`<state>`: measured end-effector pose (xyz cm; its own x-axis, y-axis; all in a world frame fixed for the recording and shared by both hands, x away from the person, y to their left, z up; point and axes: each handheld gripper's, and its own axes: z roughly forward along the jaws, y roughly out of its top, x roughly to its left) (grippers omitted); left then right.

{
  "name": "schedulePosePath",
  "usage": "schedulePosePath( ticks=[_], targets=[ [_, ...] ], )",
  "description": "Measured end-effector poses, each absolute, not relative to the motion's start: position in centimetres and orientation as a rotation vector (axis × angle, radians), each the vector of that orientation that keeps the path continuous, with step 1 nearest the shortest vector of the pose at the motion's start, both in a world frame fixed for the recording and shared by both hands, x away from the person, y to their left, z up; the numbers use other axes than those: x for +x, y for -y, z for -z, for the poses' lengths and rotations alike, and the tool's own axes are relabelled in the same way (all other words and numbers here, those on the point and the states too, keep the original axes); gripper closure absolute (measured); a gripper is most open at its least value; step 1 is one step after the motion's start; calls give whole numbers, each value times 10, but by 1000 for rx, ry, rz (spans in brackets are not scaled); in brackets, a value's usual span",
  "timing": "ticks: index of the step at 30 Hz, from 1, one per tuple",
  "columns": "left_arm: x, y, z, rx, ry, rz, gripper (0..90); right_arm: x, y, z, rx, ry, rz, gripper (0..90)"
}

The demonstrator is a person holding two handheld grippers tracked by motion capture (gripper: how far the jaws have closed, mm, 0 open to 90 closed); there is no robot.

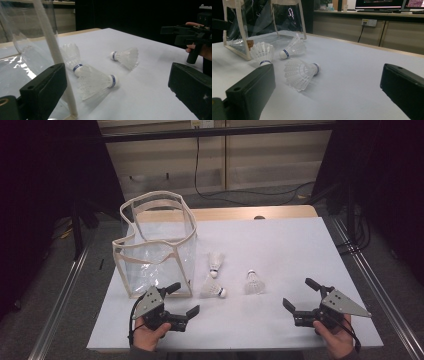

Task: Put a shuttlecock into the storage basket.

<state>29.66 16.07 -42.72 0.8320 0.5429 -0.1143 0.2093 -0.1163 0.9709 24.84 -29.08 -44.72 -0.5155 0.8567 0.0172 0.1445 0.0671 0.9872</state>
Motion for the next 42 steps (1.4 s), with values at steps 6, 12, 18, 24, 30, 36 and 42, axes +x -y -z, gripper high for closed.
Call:
schedulePosePath(
  ticks=[6,12,18,24,30,36,42],
  targets=[
    [298,-151,429,1710,-598,-297,22,248,291,447,995,-1744,-1494,0],
    [298,-144,430,1726,-602,-290,22,249,291,447,996,-1742,-1496,0],
    [299,-138,430,1751,-603,-292,22,248,291,447,993,-1741,-1490,0],
    [299,-133,432,1771,-619,-282,23,249,290,447,988,-1743,-1489,0],
    [300,-127,432,1781,-634,-271,24,248,291,447,988,-1741,-1487,0],
    [301,-121,433,1805,-660,-274,25,248,290,447,985,-1741,-1491,0],
    [305,-114,433,1813,-702,-274,25,249,290,447,980,-1742,-1491,0]
  ],
)
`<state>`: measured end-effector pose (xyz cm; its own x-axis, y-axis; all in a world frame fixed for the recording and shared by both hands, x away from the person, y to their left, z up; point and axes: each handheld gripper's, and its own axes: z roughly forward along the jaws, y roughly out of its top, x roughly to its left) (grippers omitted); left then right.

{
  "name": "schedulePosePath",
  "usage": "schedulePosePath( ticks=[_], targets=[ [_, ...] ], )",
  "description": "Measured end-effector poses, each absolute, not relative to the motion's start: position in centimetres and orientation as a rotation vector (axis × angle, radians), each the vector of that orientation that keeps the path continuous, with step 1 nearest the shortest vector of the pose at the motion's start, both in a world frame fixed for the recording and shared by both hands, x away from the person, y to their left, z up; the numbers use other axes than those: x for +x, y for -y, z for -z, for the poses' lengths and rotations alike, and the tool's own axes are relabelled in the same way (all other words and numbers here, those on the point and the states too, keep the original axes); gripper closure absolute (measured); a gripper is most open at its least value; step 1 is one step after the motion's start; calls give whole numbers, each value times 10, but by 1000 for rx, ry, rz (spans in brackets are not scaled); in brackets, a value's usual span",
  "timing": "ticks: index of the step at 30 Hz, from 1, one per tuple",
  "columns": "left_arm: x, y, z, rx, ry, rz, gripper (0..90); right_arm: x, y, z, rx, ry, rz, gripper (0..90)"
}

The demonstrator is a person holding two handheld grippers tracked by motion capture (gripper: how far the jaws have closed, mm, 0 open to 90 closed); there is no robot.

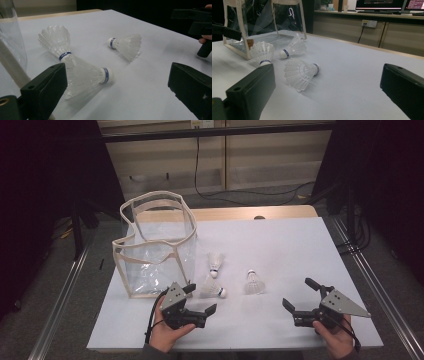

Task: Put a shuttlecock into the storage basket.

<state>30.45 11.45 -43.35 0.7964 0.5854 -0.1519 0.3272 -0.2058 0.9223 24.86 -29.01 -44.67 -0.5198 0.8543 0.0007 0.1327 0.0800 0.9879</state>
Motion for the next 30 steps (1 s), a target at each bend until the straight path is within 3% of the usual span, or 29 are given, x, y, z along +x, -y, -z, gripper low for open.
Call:
schedulePosePath(
  ticks=[30],
  targets=[
    [308,-87,440,1891,-750,-313,34,248,291,446,981,-1741,-1488,0]
  ],
)
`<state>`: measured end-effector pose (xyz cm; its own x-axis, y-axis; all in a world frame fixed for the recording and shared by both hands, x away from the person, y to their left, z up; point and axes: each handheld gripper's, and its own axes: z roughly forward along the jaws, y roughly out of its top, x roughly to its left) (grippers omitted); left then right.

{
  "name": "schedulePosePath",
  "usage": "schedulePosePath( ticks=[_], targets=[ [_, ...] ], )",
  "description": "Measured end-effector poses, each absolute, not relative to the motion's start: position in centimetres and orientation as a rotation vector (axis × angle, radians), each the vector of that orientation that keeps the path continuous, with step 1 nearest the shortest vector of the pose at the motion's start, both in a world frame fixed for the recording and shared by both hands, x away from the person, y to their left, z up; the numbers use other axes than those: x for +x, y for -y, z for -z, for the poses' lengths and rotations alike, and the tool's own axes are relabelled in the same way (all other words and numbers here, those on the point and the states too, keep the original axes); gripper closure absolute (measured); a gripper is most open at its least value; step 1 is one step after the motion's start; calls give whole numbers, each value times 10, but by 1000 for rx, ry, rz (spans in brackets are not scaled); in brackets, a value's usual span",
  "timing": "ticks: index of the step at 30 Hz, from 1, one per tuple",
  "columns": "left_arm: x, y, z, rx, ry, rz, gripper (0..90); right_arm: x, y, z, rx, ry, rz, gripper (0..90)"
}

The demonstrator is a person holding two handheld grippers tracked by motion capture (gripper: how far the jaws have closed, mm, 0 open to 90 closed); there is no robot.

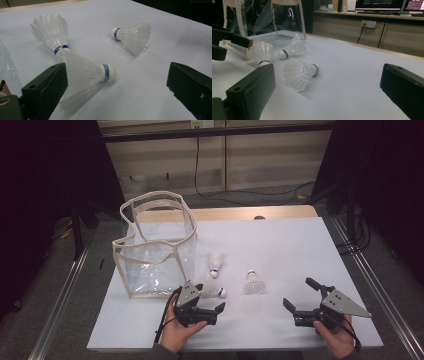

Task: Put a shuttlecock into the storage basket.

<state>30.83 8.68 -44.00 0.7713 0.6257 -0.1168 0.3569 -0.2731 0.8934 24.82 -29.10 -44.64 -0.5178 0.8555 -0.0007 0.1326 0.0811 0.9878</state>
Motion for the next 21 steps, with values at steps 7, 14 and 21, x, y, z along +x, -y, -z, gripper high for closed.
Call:
schedulePosePath(
  ticks=[7,14,21],
  targets=[
    [309,-84,440,1867,-772,-328,30,248,291,446,976,-1741,-1487,0],
    [311,-81,440,1849,-789,-337,30,248,292,446,979,-1738,-1488,0],
    [311,-79,437,1848,-787,-353,29,248,292,446,983,-1737,-1488,0]
  ],
)
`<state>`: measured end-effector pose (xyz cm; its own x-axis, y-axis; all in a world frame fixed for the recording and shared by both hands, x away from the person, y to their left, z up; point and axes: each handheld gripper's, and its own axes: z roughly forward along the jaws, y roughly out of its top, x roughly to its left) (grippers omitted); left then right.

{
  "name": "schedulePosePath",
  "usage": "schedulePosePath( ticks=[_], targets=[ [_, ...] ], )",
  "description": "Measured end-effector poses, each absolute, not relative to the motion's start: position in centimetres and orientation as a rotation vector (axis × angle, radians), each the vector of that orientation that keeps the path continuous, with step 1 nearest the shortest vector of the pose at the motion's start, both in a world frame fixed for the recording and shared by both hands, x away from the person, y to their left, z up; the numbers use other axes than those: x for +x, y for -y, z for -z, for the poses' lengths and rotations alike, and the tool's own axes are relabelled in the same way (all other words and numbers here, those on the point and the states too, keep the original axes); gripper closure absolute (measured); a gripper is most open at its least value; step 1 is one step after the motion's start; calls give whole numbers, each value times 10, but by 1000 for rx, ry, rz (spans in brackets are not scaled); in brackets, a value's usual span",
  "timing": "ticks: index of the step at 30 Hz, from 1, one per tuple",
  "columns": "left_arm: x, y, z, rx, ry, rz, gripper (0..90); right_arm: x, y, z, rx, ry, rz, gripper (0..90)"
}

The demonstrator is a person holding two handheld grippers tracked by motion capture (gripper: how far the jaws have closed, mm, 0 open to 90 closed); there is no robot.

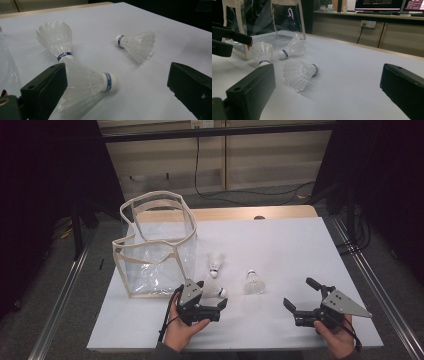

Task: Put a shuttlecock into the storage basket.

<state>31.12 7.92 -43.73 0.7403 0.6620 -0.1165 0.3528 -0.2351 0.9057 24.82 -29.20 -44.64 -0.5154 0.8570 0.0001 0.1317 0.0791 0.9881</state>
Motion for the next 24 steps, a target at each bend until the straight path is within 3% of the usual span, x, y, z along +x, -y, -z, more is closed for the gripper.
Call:
schedulePosePath(
  ticks=[11,24],
  targets=[
    [320,-79,434,1824,-843,-415,28,248,291,447,980,-1743,-1489,0],
    [324,-76,438,1843,-858,-392,32,248,291,447,981,-1745,-1486,1]
  ],
)
